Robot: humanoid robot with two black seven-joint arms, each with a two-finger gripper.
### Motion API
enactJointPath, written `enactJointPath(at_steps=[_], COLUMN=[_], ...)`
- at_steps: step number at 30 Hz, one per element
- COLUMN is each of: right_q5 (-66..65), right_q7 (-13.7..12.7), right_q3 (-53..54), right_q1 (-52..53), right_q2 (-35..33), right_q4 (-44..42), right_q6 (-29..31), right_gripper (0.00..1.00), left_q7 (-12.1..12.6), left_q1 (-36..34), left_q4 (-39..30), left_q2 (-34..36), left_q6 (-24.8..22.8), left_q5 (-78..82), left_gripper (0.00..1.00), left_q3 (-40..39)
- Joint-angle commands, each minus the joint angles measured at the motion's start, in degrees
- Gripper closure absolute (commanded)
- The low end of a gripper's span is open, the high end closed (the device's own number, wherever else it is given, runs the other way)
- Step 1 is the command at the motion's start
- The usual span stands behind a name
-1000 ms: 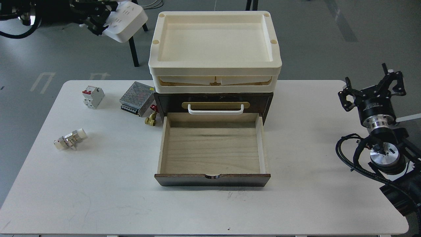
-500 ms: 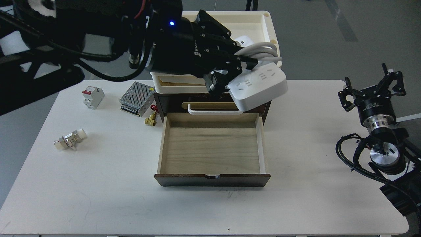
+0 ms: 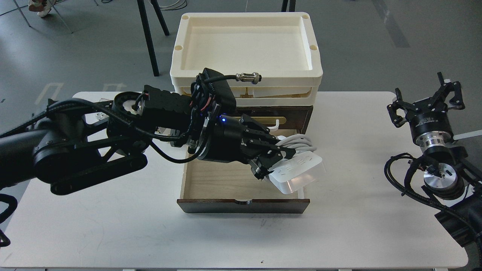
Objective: Put charging cable into cabinet
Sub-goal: 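Lower the power strip into the open wooden drawer with the left gripper, then open the left gripper and withdraw it from the drawer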
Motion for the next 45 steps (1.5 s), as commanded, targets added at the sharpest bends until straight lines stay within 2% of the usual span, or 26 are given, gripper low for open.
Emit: enactJointPath(at_steps=[1, 12, 21, 26, 29, 32, 36, 39, 41, 45], right_q5=[0.0, 0.0, 0.0, 0.0, 0.0, 0.0, 0.0, 0.0, 0.0, 0.0], right_q7=[0.0, 0.0, 0.0, 0.0, 0.0, 0.0, 0.0, 0.0, 0.0, 0.0], right_q3=[0.0, 0.0, 0.0, -0.09, -0.09, -0.18, -0.18, -0.18, -0.18, -0.18], right_q1=[0.0, 0.0, 0.0, 0.0, 0.0, 0.0, 0.0, 0.0, 0.0, -0.09], right_q2=[0.17, 0.17, 0.17, 0.17, 0.17, 0.17, 0.17, 0.17, 0.17, 0.17], right_q4=[-0.04, -0.04, -0.04, -0.04, -0.04, 0.05, 0.05, 0.05, 0.13, 0.13], right_q6=[0.0, 0.0, 0.0, 0.0, 0.0, 0.0, 0.0, 0.0, 0.0, 0.0], right_gripper=[0.0, 0.0, 0.0, 0.0, 0.0, 0.0, 0.0, 0.0, 0.0, 0.0], left_q7=[1.68, 2.2, 2.03, 2.03, 2.29, 2.64, 2.38, 1.94, 1.33, -0.34], left_q1=[3.7, 8.8, 9.5, 9.5, 9.5, 9.59, 10.29, 10.12, 10.12, 10.21], left_q4=[4.82, 6.33, 15.99, 17.32, 17.32, 17.23, 16.17, 15.3, 12.85, 10.29], left_q2=[-2.26, -1.92, -2.44, -2.36, -2.36, -2.36, -2.62, -3.67, -3.41, -3.41], left_q6=[0.01, 0.01, 0.01, 0.01, 0.01, 0.01, 0.01, 0.01, 0.01, 0.01], left_q5=[4.52, 5.67, 8.22, 8.48, 8.48, 8.4, 8.05, 7.26, 3.5, -13.53], left_gripper=[0.96, 0.94, 0.94, 0.91, 0.8, 0.5, 0.39, 0.26, 0.17, 0.1], left_q3=[0.12, 1.0, 1.09, 1.0, 1.0, 0.56, 0.39, -0.93, -4.86, -14.01])
